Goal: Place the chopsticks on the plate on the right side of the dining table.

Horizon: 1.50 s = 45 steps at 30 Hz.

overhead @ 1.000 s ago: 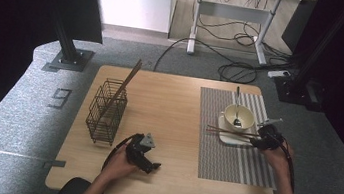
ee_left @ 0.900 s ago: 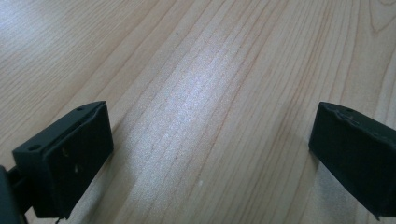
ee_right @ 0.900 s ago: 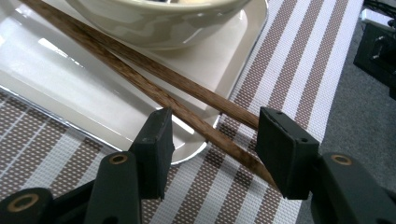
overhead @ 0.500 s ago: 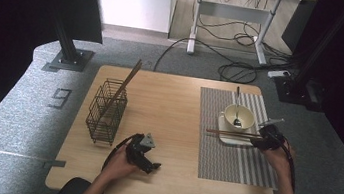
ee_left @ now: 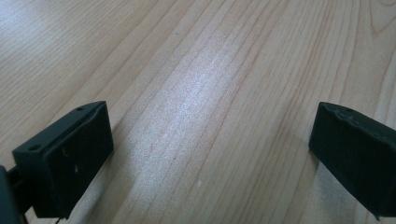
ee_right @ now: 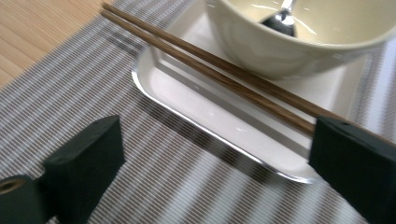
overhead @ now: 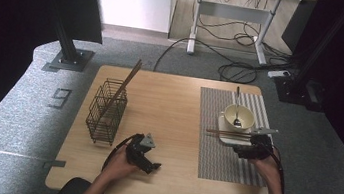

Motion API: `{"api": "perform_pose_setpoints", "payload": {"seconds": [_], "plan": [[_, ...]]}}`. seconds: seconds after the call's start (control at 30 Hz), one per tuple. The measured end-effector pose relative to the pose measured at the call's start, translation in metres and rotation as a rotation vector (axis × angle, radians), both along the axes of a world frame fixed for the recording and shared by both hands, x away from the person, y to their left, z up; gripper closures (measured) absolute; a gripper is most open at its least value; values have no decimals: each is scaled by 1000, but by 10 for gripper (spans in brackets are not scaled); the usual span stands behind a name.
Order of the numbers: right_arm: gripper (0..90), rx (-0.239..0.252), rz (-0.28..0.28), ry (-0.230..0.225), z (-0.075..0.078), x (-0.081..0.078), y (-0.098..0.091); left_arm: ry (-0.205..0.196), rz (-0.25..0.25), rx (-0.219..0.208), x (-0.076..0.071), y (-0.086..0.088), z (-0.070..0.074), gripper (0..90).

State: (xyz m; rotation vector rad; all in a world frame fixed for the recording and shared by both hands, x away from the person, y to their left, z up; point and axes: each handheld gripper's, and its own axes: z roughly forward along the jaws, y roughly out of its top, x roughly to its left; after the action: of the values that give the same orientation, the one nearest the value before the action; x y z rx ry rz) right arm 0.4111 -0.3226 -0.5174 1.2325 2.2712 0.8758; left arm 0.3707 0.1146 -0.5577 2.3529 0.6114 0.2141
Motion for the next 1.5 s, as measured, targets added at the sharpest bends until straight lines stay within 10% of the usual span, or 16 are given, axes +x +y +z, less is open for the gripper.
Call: {"api": "perform_pose_setpoints", "payload": {"seconds": [0.4, 1.5], "plan": [[0, 13, 17, -19, -21, 7, 30, 1, 2, 0, 0, 0, 0, 0], [15, -15, 32, -55, -31, 16, 34, 1, -4, 0, 0, -1, 0, 0]]}}
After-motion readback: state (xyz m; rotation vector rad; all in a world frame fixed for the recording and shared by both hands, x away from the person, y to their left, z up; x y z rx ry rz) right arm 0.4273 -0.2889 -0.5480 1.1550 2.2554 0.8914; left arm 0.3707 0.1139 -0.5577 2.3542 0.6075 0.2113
